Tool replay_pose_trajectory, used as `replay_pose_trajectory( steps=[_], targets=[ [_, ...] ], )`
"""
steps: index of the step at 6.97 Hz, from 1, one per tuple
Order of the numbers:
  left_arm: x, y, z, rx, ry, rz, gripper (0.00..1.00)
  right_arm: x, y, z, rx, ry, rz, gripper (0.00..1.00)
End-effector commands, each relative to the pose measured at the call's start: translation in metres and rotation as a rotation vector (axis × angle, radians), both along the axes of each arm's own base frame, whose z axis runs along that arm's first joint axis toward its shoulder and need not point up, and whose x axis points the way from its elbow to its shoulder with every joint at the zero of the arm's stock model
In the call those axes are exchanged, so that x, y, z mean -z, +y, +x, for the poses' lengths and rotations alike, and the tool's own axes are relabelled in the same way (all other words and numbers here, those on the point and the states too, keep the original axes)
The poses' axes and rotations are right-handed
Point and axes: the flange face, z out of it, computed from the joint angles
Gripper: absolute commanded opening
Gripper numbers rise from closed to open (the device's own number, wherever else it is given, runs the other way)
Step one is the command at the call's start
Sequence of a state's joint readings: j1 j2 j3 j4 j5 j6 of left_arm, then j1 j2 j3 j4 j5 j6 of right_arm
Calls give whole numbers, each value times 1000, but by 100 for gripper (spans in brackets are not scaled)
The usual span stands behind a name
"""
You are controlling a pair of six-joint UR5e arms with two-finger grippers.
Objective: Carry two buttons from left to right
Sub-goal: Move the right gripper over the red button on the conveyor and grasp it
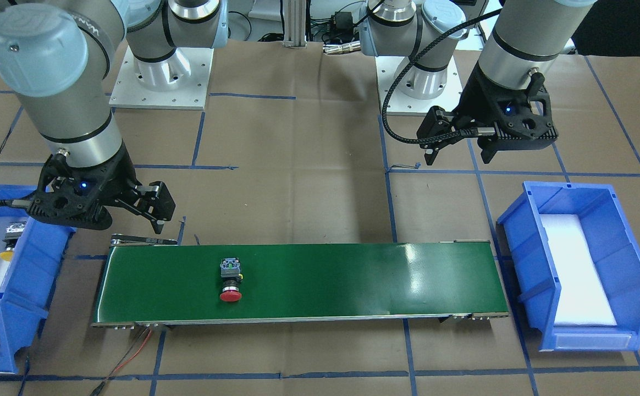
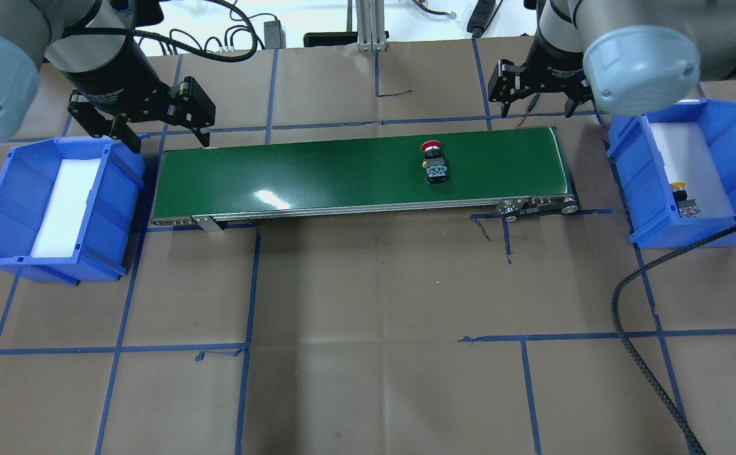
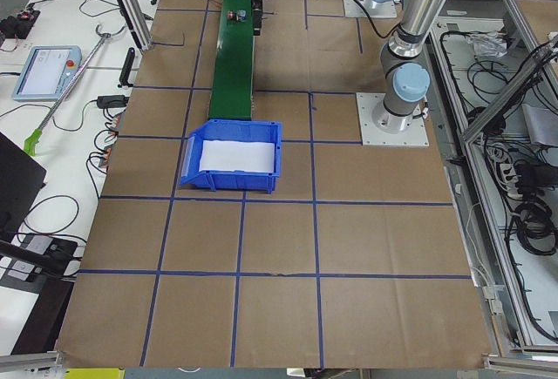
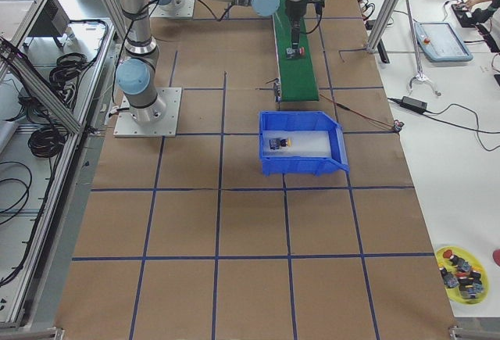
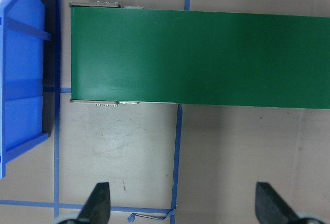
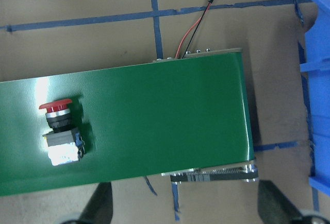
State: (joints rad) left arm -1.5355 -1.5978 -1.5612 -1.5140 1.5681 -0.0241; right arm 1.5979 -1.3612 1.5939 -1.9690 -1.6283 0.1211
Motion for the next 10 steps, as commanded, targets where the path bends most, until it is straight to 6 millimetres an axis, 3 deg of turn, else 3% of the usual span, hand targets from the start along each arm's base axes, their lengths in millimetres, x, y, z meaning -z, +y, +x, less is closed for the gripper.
replay_pose_trajectory(
  steps=[1, 4, 5, 8, 10],
  targets=[
    [0, 0, 0, 1, 0, 1, 100, 45, -13, 13, -19, -6, -94, 99],
    [1, 1, 0, 1, 0, 3, 100, 98, -28, 19, 64, -25, -37, 99],
    [1, 1, 0, 1, 0, 3, 100, 107, -27, 29, 90, -54, -21, 99],
    [0, 0, 0, 1, 2, 1, 100, 114, -25, 33, 86, -64, 5, 99],
    [0, 0, 0, 1, 2, -1, 100, 139, -18, 32, 86, -60, 47, 99]
  ],
)
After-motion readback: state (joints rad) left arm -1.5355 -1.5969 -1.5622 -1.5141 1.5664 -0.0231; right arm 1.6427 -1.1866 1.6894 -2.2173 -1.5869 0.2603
